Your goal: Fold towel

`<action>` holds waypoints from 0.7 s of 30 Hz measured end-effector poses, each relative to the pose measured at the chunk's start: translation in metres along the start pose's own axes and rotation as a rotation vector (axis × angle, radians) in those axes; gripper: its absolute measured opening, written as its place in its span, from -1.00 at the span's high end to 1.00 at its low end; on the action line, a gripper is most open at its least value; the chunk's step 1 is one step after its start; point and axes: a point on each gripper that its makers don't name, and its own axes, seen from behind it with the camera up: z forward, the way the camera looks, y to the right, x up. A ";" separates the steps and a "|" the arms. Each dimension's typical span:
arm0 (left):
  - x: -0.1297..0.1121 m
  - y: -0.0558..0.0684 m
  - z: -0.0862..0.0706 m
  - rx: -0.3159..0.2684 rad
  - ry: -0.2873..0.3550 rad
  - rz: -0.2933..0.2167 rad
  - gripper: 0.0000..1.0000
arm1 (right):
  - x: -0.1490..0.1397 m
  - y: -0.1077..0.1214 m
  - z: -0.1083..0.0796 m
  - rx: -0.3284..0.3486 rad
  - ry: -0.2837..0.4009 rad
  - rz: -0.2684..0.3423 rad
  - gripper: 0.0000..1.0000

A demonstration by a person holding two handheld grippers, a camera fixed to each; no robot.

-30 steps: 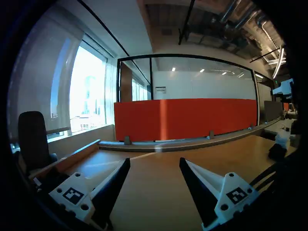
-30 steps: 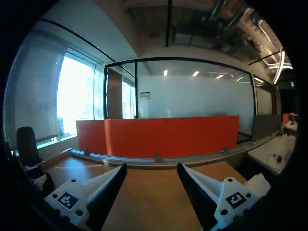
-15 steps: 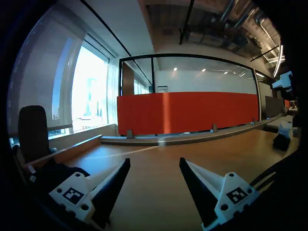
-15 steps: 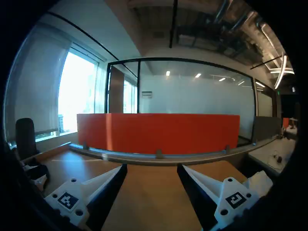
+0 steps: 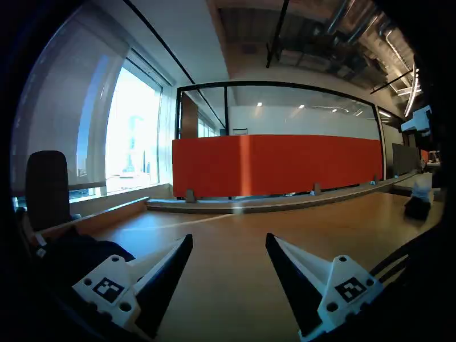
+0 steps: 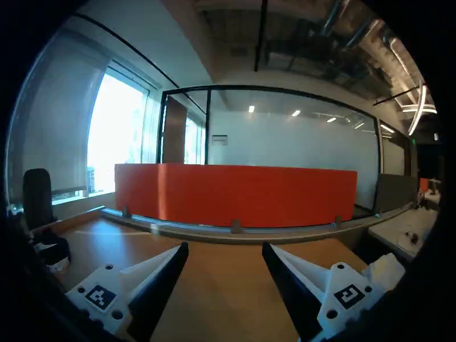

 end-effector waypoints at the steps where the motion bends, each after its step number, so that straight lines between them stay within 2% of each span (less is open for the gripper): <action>1: -0.001 0.000 0.000 0.001 -0.001 -0.001 -0.90 | -0.001 0.001 0.001 -0.001 -0.001 0.000 -1.00; 21: -0.004 -0.006 -0.003 0.003 -0.011 -0.025 -0.89 | -0.011 0.005 0.001 0.003 -0.016 -0.007 -1.00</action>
